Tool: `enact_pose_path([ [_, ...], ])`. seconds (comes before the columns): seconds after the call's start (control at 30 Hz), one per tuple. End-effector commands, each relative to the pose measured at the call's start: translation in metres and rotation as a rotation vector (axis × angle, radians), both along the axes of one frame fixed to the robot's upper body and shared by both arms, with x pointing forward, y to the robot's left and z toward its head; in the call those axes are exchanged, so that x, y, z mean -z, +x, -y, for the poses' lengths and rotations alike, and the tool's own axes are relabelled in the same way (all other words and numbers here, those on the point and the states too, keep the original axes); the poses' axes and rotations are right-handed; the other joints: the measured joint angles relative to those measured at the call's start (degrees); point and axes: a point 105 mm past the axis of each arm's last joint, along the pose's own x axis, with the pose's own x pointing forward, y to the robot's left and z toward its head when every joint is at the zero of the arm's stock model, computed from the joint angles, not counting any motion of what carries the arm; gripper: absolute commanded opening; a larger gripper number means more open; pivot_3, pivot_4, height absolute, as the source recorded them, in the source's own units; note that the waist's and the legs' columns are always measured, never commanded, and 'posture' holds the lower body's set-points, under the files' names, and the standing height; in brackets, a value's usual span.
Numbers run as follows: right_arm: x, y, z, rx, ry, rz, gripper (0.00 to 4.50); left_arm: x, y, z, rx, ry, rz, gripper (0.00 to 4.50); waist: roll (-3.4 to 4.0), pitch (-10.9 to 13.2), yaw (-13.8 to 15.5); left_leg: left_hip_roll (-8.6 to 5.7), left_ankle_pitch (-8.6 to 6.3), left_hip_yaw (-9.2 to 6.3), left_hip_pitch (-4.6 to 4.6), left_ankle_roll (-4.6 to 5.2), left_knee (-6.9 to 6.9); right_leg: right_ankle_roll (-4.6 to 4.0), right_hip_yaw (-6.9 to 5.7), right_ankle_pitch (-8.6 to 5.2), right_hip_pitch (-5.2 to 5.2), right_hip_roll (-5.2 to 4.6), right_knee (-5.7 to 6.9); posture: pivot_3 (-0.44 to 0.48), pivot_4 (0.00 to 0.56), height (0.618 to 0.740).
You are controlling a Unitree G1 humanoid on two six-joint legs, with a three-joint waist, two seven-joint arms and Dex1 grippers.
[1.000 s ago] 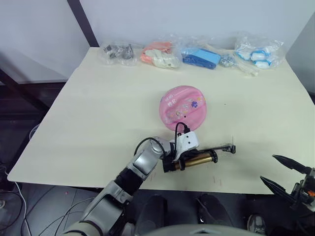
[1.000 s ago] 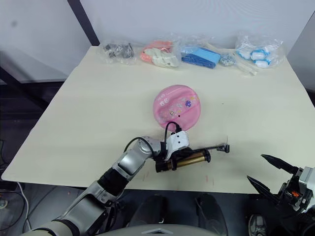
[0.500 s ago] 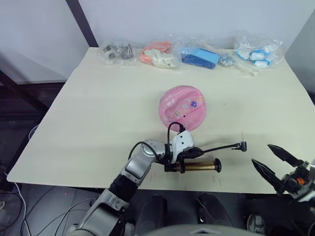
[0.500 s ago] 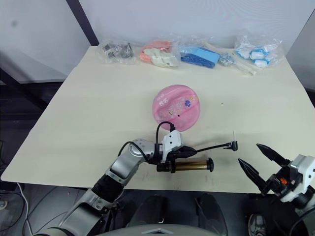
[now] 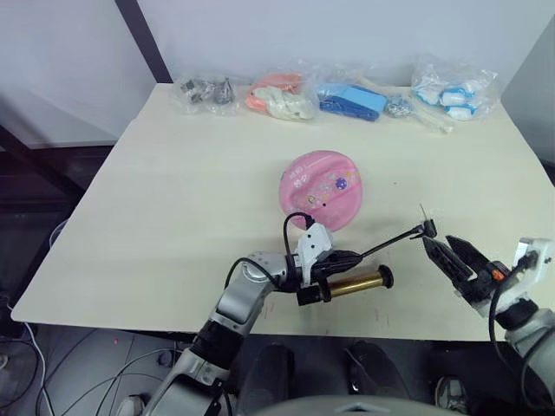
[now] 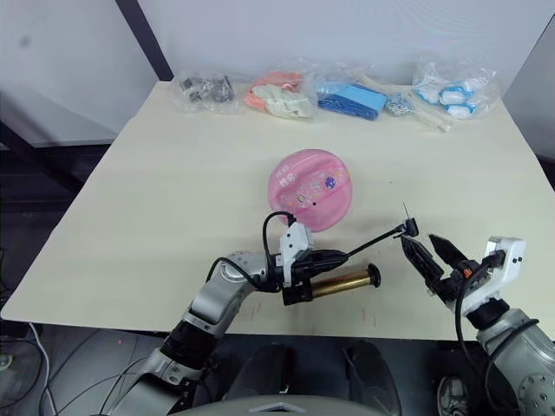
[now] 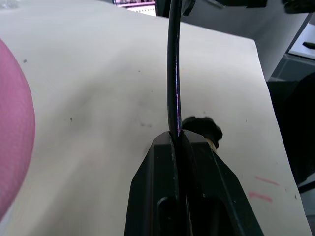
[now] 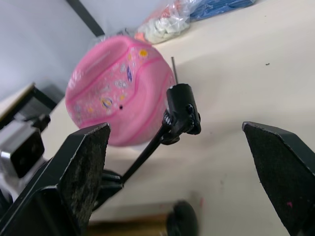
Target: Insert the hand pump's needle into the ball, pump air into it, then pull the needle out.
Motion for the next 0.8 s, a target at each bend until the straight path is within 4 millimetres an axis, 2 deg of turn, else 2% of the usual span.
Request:
enact_pose_path([
  [0.03,-0.0053,0.0006,-0.0056,-0.036,0.025,-0.004,4.50,-0.0160,-0.0018,0.0036,0.018,-0.051,0.041,0.07,0.00,0.00,0.00,0.00,0.00,0.01,0.00,0.00,0.00,0.00,-0.01,0.00,0.00,0.00,0.00,0.000,0.150,0.740],
  [0.27,-0.0081,0.0081,-0.0030,-0.016,0.070,-0.013,4.50,-0.0156,-0.0019,0.0042,0.033,-0.047,0.040,0.07,0.00,0.00,-0.02,0.00,0.00,0.04,0.00,0.00,0.00,0.00,-0.02,0.00,0.00,0.01,0.00,0.000,0.150,0.740],
  [0.4,-0.0071,0.0070,-0.0077,-0.039,0.080,-0.013,4.50,-0.0151,-0.0025,0.0040,0.033,-0.049,0.031,0.07,0.00,0.00,-0.02,0.00,0.00,0.04,-0.01,0.00,0.00,0.00,-0.02,0.00,0.00,0.01,0.00,0.000,0.150,0.740],
  [0.8,-0.0096,0.0067,-0.0030,-0.049,0.068,0.022,4.50,-0.0150,-0.0038,0.0037,0.043,-0.052,0.018,0.07,0.00,0.00,-0.03,0.00,0.00,0.04,0.00,0.00,0.00,0.00,-0.02,0.00,0.00,0.01,0.00,0.000,0.150,0.740],
])
